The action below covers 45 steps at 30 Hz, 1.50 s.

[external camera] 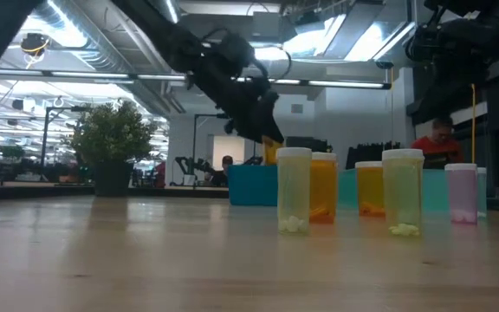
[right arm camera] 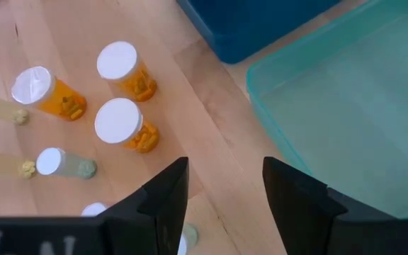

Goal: Pick and place medicine bottles into bin by pill shape (circle, oval)
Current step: Put the large orange medicine bottle into the blue bin

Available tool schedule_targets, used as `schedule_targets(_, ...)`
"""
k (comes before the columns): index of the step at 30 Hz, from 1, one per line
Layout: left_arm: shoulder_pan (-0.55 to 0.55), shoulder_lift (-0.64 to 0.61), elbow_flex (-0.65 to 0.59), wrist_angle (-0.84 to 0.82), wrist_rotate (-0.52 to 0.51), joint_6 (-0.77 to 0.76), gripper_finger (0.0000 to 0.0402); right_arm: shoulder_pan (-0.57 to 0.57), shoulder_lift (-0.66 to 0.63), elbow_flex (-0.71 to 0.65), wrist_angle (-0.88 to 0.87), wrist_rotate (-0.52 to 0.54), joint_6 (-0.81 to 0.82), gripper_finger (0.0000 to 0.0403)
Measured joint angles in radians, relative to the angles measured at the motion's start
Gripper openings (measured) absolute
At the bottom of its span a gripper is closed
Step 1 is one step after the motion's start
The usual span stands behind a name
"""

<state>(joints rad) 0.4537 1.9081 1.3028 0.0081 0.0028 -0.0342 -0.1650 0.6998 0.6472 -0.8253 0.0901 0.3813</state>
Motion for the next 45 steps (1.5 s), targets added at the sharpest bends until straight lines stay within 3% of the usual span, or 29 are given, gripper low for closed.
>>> schedule_targets(13, 0.076, 0.258, 0.324, -0.160, 0.061, 0.049, 0.0181, 0.000, 0.000, 0.000, 0.000, 0.007, -0.023, 0.0183)
schedule_targets(27, 0.085, 0.262, 0.331, -0.214, 0.064, 0.099, 0.0193, 0.000, 0.000, 0.000, 0.000, 0.006, -0.026, 0.0183)
schedule_targets(39, 0.087, 0.262, 0.330, -0.250, 0.020, 0.100, 0.0259, 0.000, 0.000, 0.000, 0.000, 0.006, -0.024, 0.0183)
schedule_targets(45, 0.087, 0.236, 0.331, -0.238, -0.002, 0.140, 0.0271, 0.000, 0.000, 0.000, 0.000, 0.006, -0.024, 0.0183)
